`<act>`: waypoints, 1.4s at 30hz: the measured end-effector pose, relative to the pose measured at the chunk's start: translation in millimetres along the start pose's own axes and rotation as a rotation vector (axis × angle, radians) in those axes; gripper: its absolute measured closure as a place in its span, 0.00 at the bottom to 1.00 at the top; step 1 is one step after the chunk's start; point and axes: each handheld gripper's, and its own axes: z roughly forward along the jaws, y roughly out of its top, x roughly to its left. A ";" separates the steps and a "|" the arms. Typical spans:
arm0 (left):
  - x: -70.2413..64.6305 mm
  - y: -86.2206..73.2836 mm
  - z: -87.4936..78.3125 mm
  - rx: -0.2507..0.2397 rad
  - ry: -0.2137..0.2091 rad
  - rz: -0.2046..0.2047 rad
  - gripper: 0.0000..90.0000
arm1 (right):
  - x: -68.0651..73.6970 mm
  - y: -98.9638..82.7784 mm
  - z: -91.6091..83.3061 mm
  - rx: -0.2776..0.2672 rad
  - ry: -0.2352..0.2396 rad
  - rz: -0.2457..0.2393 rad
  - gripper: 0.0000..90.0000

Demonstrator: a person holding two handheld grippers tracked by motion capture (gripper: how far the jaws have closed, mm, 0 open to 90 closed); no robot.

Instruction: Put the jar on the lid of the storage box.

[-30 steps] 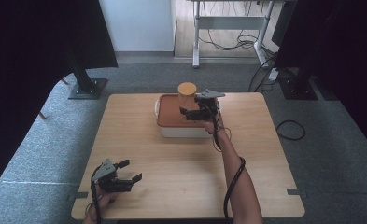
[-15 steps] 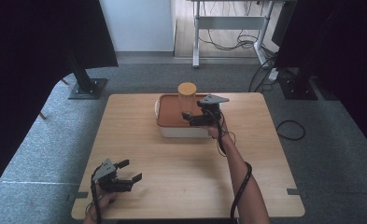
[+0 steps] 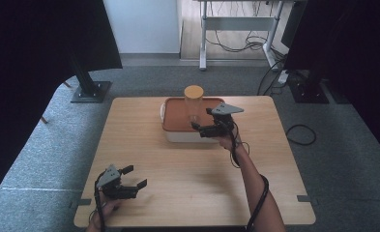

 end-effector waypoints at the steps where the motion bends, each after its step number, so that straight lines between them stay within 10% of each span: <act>1: 0.0 0.0 0.0 0.000 0.000 0.000 0.11 | 2.6 -0.8 -3.1 0.002 -0.002 -0.010 0.13; 23: 0.5 0.2 0.3 0.006 0.004 -0.003 0.11 | 36.3 -39.2 -58.1 -0.057 0.025 -0.058 0.13; 42: 0.1 0.3 0.6 0.009 0.004 -0.002 0.11 | 63.6 -113.7 -108.0 -0.057 0.058 0.037 0.14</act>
